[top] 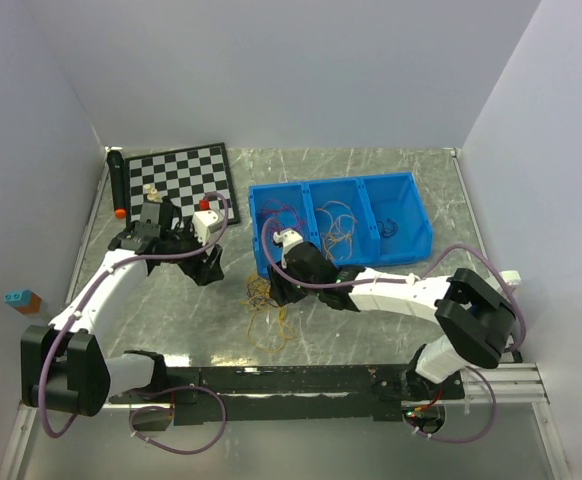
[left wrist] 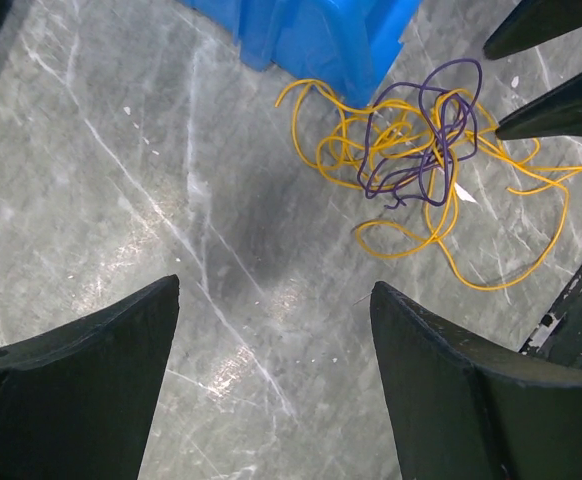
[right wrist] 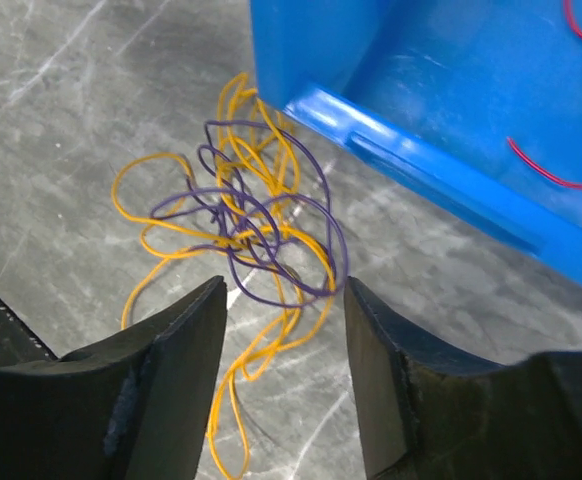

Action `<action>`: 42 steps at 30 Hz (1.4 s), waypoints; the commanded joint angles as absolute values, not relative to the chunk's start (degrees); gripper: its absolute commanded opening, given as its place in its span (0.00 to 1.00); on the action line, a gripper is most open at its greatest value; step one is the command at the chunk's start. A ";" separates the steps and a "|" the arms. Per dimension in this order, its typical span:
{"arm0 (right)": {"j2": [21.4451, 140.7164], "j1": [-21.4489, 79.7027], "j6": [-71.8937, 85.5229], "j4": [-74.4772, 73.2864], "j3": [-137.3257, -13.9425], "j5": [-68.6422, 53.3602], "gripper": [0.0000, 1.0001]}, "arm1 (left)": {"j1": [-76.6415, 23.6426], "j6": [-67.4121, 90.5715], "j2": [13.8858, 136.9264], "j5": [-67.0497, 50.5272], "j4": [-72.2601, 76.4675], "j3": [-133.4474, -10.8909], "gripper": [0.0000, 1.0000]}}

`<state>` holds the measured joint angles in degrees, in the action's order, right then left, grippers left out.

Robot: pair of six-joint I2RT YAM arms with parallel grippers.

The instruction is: Untangle the cables

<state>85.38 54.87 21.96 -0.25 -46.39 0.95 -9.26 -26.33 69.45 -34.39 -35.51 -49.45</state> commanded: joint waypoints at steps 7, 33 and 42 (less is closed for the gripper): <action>88.59 52.82 21.80 4.48 -48.43 -2.99 0.47 | -10.10 -31.02 67.68 -39.99 -36.91 -48.17 0.84; 81.65 51.07 22.67 1.41 -45.35 -2.29 0.18 | -24.61 -32.17 76.55 -37.88 -24.26 -41.57 0.63; 83.14 49.40 23.11 1.32 -44.47 -5.97 0.50 | -26.72 -32.87 78.49 -35.95 -22.06 -40.17 0.45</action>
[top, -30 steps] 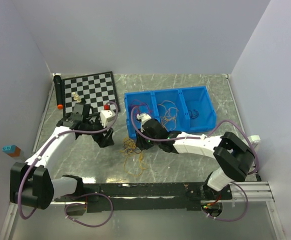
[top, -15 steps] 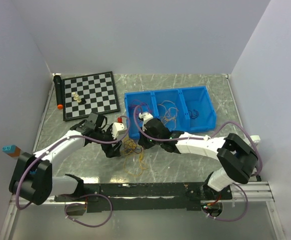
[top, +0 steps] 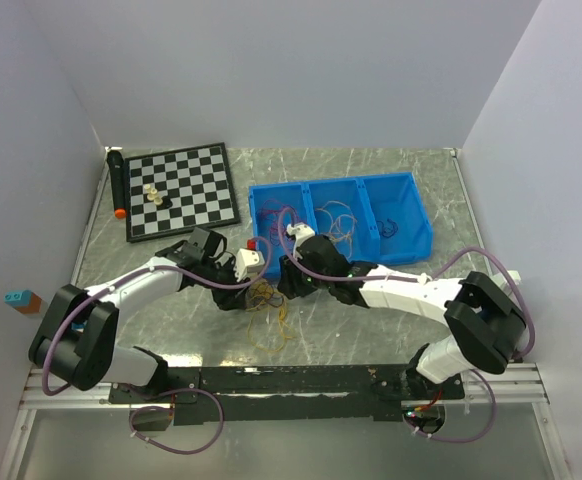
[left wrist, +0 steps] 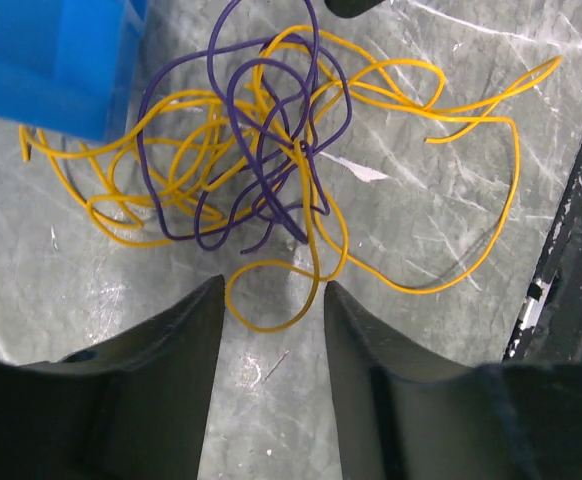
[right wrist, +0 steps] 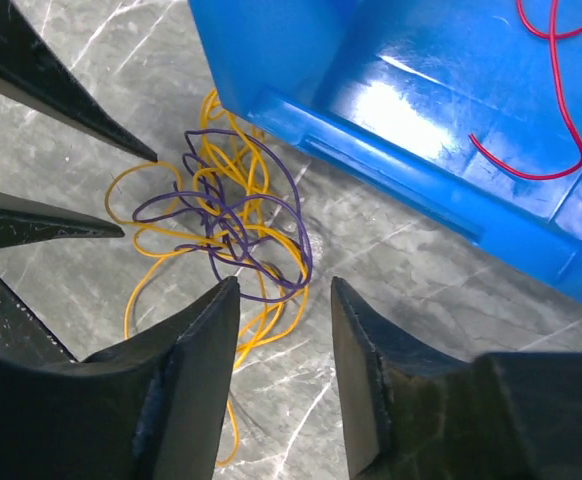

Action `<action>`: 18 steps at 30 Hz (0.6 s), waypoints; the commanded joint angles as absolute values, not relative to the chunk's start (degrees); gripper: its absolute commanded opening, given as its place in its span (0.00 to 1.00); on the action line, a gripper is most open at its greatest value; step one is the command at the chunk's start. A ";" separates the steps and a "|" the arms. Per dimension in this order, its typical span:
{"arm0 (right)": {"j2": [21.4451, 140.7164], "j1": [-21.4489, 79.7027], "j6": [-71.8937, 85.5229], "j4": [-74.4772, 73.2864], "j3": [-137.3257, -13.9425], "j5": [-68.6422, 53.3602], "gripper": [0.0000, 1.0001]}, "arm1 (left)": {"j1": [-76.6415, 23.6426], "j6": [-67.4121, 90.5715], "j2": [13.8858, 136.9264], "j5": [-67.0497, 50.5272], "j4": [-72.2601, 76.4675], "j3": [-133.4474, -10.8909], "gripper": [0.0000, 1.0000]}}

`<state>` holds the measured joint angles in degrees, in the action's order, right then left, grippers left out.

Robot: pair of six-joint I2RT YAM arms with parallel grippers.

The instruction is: Untangle the cables

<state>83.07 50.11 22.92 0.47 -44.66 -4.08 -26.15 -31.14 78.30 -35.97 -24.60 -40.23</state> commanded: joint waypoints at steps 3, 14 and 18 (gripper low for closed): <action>84.63 48.87 23.82 3.24 -44.03 -7.73 0.52 | -26.72 -32.70 78.31 -35.42 -21.53 -39.99 0.41; 90.61 46.41 27.33 10.45 -43.59 -15.64 0.46 | -26.72 -33.14 78.05 -34.98 -21.88 -39.81 0.35; 89.57 46.23 28.04 11.86 -42.89 -16.00 0.26 | -26.72 -33.13 77.96 -34.63 -22.32 -40.08 0.34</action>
